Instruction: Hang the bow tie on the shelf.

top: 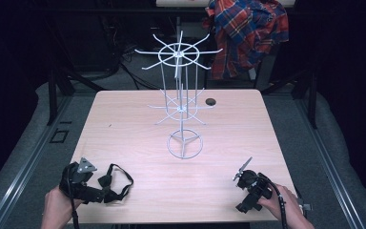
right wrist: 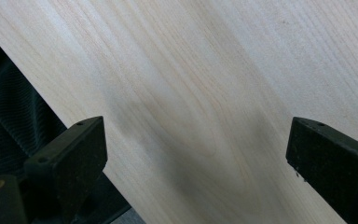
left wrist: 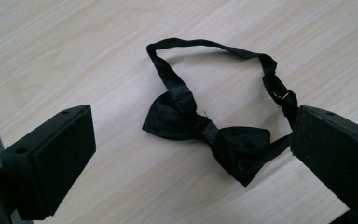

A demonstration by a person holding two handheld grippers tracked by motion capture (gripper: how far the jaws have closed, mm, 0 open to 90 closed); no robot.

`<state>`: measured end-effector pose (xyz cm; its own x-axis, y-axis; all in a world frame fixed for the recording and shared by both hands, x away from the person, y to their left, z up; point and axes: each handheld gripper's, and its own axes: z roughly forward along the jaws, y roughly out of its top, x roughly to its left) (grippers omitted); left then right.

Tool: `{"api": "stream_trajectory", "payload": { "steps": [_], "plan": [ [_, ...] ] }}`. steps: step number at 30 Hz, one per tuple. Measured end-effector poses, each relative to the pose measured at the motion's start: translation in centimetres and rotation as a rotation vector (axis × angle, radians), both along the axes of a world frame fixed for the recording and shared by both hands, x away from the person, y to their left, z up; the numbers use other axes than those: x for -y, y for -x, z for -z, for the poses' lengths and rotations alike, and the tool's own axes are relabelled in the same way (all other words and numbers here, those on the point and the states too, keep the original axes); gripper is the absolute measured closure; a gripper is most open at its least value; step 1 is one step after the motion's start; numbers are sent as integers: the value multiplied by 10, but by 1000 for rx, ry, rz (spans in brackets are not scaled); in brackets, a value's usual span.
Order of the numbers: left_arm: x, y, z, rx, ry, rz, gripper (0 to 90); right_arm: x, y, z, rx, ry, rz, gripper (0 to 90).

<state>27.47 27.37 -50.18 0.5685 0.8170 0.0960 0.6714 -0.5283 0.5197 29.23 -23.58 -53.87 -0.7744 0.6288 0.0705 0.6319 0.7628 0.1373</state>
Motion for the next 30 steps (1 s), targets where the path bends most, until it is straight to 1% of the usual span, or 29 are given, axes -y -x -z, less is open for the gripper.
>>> {"api": "stream_trajectory", "payload": {
  "steps": [2, 4, 6, 7, 8, 10, 11, 14, 15, 16, 18, 19, 20, 21, 22, 24, 25, 26, 28, 30],
  "plan": [
    [1, 0, 0, -7, -1, 5, 0, 0, 1, -1, 4, -8, -1, 50],
    [2, 1, 0, 2, -8, 2, 0, -2, 4, -2, 5, -6, -7, 51],
    [2, 1, 0, 3, -5, 4, 0, -2, 6, -3, 5, 3, -13, 52],
    [2, 1, 0, 1, -9, 5, 0, -2, 7, -3, 6, 5, -13, 52],
    [2, 1, 0, -5, -5, 11, 0, -2, 7, -3, 8, 12, -15, 52],
    [2, 1, 1, 2, -3, 6, 0, -3, 6, -2, 8, 5, -10, 53],
    [2, 0, 1, -3, 2, 7, 0, -3, 6, -2, 5, 14, -15, 53],
    [4, -1, 2, -10, 3, 13, 0, -2, 6, 0, -7, 11, -8, 53],
    [4, -1, 2, -18, 9, 14, 0, -2, 5, 0, -4, 22, -13, 53],
    [4, -1, 2, -23, 16, 13, 0, -2, 5, 1, -2, 12, -8, 53],
    [4, 0, 2, -34, 31, 9, 0, -3, 5, 0, -6, 8, -9, 53],
    [4, 0, 2, -37, 39, 3, 0, -4, 4, -1, -10, 22, -23, 53],
    [3, 1, 2, -47, 49, 0, 0, -4, 5, -1, -8, 11, -17, 53],
    [3, 2, 2, -48, 52, 1, 0, -6, 5, -1, -1, 20, -23, 53],
    [4, 2, 2, -44, 51, -1, 0, -8, 5, -1, -10, 19, -31, 53],
    [6, 1, 2, -41, 53, -3, 0, -8, 4, 0, -10, 20, -34, 53],
    [8, 0, 2, -50, 49, 6, 0, -8, 4, 1, -15, 17, -36, 53],
    [9, -1, 3, -50, 44, 9, 0, -7, 3, 2, -22, 20, -31, 53],
    [14, -2, 4, -66, 35, 18, 0, -5, 3, 3, -23, 19, -25, 54],
    [17, -4, 7, -97, 59, 21, 0, -4, 3, 2, -23, 21, -22, 55]
  ]
}}
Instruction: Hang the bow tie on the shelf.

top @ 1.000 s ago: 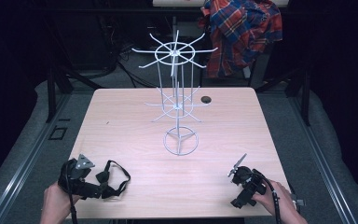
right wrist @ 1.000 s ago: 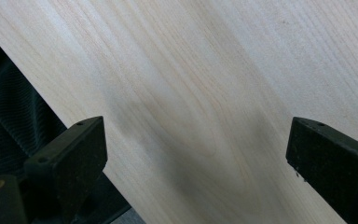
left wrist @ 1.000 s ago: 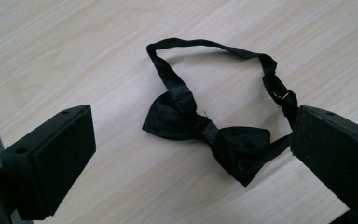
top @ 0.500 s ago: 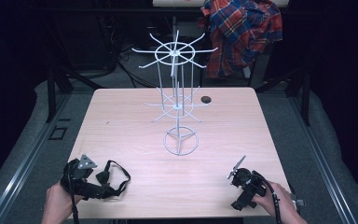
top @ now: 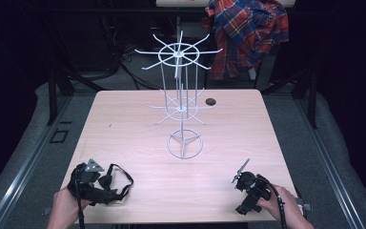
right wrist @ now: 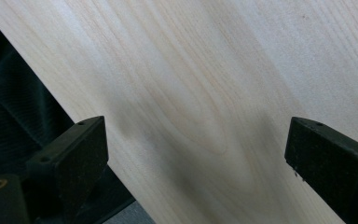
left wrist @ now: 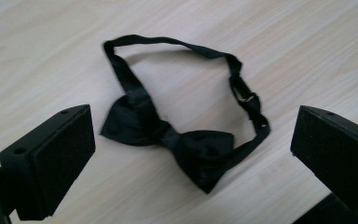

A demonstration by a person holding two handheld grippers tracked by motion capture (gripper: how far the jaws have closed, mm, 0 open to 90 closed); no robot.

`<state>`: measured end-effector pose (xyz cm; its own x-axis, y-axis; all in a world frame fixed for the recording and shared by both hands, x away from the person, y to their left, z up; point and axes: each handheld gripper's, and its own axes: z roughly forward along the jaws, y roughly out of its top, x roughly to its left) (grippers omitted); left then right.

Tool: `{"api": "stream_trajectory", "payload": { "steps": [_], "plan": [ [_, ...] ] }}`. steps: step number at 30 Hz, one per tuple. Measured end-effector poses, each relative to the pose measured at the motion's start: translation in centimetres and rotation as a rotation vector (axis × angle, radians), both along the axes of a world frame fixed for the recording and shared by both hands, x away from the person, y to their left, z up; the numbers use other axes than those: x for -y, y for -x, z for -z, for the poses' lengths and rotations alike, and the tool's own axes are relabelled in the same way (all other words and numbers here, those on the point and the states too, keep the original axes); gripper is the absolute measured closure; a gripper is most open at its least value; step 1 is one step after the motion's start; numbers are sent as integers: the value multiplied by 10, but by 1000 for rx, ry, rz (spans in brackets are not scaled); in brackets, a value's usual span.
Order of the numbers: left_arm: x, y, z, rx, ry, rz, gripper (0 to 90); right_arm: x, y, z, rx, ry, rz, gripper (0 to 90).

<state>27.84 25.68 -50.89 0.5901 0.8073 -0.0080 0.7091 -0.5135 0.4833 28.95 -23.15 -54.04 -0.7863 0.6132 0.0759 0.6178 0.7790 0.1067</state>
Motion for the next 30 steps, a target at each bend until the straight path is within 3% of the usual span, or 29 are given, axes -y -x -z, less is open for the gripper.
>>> {"api": "stream_trajectory", "payload": {
  "steps": [5, 13, 19, 30],
  "plan": [
    [10, 1, 2, -8, -40, 17, 0, -3, 2, 1, -8, 4, -7, 54],
    [20, 0, 5, -9, -69, 31, 0, 0, 1, 2, -2, 19, 1, 56],
    [27, 2, 4, 26, -94, 89, 1, -2, 2, 2, -3, 20, -14, 56],
    [34, 3, 13, -30, -121, 141, 189, -3, 3, 3, -10, 18, -14, 57]
  ]
}}
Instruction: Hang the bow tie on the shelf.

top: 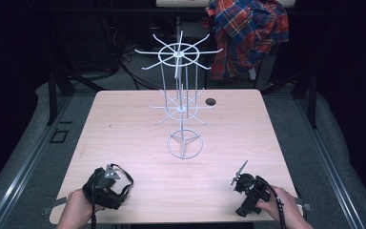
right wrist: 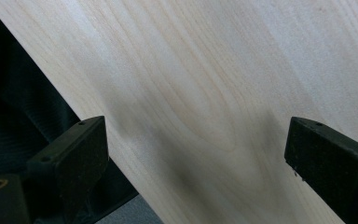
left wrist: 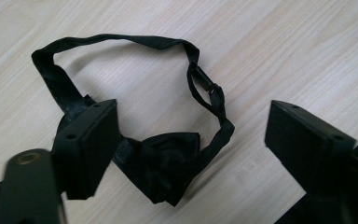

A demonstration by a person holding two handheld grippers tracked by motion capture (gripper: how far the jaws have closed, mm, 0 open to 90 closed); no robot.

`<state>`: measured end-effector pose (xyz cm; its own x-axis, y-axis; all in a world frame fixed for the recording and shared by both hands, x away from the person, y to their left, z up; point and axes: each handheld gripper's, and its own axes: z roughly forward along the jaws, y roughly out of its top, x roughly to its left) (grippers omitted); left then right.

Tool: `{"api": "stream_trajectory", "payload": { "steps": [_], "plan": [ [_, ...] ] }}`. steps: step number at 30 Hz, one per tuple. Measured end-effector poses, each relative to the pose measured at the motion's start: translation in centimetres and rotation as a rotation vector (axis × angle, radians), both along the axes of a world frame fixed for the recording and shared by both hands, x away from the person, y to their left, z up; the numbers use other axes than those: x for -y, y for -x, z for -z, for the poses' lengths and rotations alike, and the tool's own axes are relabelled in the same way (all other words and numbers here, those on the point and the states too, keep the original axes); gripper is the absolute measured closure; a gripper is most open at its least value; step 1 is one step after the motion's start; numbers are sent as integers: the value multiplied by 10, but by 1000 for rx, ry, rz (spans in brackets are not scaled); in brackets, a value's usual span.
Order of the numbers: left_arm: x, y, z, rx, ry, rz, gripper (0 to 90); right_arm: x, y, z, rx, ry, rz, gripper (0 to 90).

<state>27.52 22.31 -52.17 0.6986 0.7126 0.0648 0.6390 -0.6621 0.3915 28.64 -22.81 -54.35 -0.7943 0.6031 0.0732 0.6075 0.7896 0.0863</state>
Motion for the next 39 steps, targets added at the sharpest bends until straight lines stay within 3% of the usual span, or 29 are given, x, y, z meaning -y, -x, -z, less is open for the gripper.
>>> {"api": "stream_trajectory", "payload": {
  "steps": [3, 4, 10, 13, 15, 17, 28, 32, 39],
  "plan": [
    [3, -2, 2, -6, -8, 5, 279, 2, -1, 2, -14, 13, 3, 59],
    [5, -3, 4, -14, -33, 0, 323, 3, -1, 3, -11, 7, 11, 63],
    [6, -2, 10, -56, -73, 10, 493, 2, 0, 1, -5, 5, 7, 71],
    [7, -3, 11, -76, -71, 26, 535, 2, -1, 2, -20, 11, 2, 72],
    [10, -6, 14, -113, -32, 31, 570, 4, -2, 4, -20, 12, 15, 73],
    [11, -5, 15, -120, -40, 32, 599, 5, -2, 3, -23, 19, 8, 75],
    [11, -5, 17, -127, -78, 56, 794, 4, -2, 5, -17, 27, 16, 79],
    [8, -2, 15, -104, -67, 52, 857, 3, 0, 3, -15, 19, 13, 79],
    [2, -5, 7, -65, -13, 29, 867, 5, -3, 5, -28, 25, 10, 80]
  ]
}}
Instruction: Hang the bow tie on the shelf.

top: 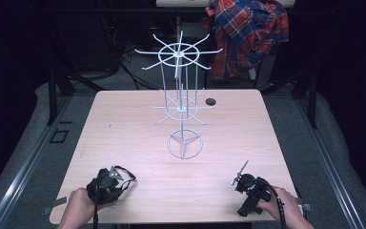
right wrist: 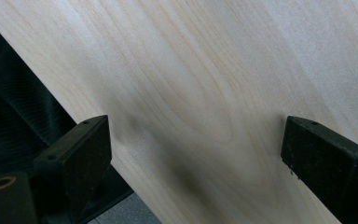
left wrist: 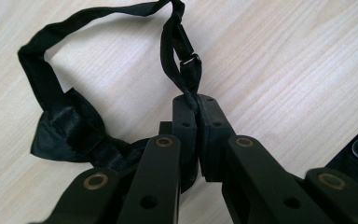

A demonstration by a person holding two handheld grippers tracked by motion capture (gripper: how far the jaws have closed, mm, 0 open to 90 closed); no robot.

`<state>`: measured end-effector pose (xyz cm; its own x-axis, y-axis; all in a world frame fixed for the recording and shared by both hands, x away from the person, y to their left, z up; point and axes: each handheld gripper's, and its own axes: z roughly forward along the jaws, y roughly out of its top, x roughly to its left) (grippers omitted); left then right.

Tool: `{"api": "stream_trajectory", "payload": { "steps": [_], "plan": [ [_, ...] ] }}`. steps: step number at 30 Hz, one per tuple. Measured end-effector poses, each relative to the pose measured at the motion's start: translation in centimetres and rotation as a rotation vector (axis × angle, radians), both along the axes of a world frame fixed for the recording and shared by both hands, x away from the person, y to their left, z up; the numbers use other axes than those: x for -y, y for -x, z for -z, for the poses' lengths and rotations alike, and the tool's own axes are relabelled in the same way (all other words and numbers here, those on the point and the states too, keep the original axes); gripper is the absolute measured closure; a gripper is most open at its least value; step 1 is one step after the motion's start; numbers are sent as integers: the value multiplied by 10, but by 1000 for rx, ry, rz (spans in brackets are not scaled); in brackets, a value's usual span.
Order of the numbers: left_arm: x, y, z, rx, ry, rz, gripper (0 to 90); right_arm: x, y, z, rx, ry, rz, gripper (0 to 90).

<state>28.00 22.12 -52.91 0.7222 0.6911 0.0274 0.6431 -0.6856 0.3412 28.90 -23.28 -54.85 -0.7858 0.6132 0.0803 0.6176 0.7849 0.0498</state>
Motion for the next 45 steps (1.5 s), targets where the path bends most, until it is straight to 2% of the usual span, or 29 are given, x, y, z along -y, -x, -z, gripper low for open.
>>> {"api": "stream_trajectory", "payload": {
  "steps": [4, 8, 14, 15, 16, 18, 19, 23, 24, 27, 29, 31, 33, 37, 41, 45],
  "plan": [
    [-5, 2, -4, 21, 16, -12, 869, -1, 2, -1, 10, -5, 1, 80],
    [-9, 3, -10, 53, 54, -27, 871, -3, 3, -1, 15, -5, -7, 80],
    [-12, 2, -13, 81, 67, -43, 874, -1, 2, -1, 9, -6, 4, 80],
    [-14, 4, -16, 98, 66, -49, 875, -1, 3, -2, 13, 1, -3, 80],
    [-16, 5, -17, 113, 75, -63, 876, -2, 3, -2, 11, -3, -4, 80],
    [-17, 6, -19, 114, 89, -72, 880, -3, 3, -3, 17, -2, -8, 80],
    [-19, 7, -21, 127, 119, -94, 881, -3, 3, -3, 16, 1, -11, 80],
    [-24, 5, -26, 150, 169, -126, 884, -2, 2, -1, 9, -4, -5, 80],
    [-24, 5, -26, 150, 169, -126, 883, 0, 2, 0, 12, -15, -1, 80],
    [-27, 6, -30, 173, 206, -153, 884, 0, 2, -2, 12, -7, -1, 80],
    [-29, 8, -32, 183, 224, -158, 884, -2, 3, -4, 19, 3, -11, 79],
    [-29, 9, -34, 188, 234, -160, 884, -3, 3, -4, 18, -10, -9, 79],
    [-31, 9, -36, 176, 285, -165, 884, -3, 2, -3, 10, -10, -9, 79],
    [-30, 8, -39, 169, 339, -164, 884, -1, 1, -1, 9, -8, 1, 79],
    [-26, 12, -44, 173, 367, -145, 884, -2, 2, -2, 9, -6, 0, 78],
    [-19, 15, -48, 201, 376, -129, 884, -3, 1, -1, 13, -1, -7, 78]
  ]
}}
